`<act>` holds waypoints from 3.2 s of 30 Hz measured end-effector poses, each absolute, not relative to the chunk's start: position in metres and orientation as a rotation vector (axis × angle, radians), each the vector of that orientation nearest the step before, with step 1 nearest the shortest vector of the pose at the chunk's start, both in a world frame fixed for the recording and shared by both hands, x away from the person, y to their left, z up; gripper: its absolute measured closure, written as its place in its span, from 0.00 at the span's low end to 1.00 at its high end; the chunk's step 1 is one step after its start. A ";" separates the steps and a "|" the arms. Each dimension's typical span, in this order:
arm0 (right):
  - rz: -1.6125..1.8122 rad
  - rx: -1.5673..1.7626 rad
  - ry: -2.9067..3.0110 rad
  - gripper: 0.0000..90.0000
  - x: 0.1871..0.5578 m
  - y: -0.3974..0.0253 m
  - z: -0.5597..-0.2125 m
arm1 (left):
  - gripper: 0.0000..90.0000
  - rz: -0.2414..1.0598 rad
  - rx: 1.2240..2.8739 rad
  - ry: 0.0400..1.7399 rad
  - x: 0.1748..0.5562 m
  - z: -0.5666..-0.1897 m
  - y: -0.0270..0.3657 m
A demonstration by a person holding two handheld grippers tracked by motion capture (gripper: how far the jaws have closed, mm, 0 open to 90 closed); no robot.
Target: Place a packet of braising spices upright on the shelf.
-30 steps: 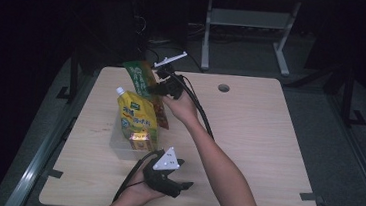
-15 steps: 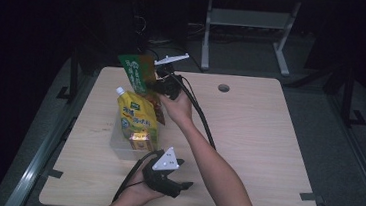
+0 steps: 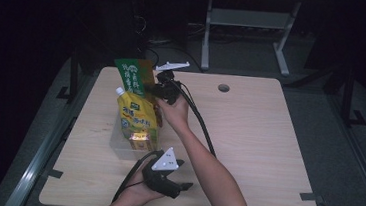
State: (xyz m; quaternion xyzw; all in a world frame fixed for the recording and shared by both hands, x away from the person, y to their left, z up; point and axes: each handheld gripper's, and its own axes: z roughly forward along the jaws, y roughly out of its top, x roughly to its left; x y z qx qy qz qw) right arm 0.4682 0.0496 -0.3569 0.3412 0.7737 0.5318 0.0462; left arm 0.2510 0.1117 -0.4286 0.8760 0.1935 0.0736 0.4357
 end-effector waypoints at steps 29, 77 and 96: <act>1.559 1.013 2.376 0.99 0.462 0.034 -0.372 | 0.28 0.195 2.190 0.483 0.252 -0.430 0.111; 1.580 1.009 2.421 0.49 0.445 -0.034 -0.354 | 0.28 0.201 2.176 0.502 0.254 -0.429 0.112; 1.541 1.087 2.390 0.41 0.416 -0.098 -0.355 | 0.28 0.211 2.169 0.520 0.256 -0.429 0.116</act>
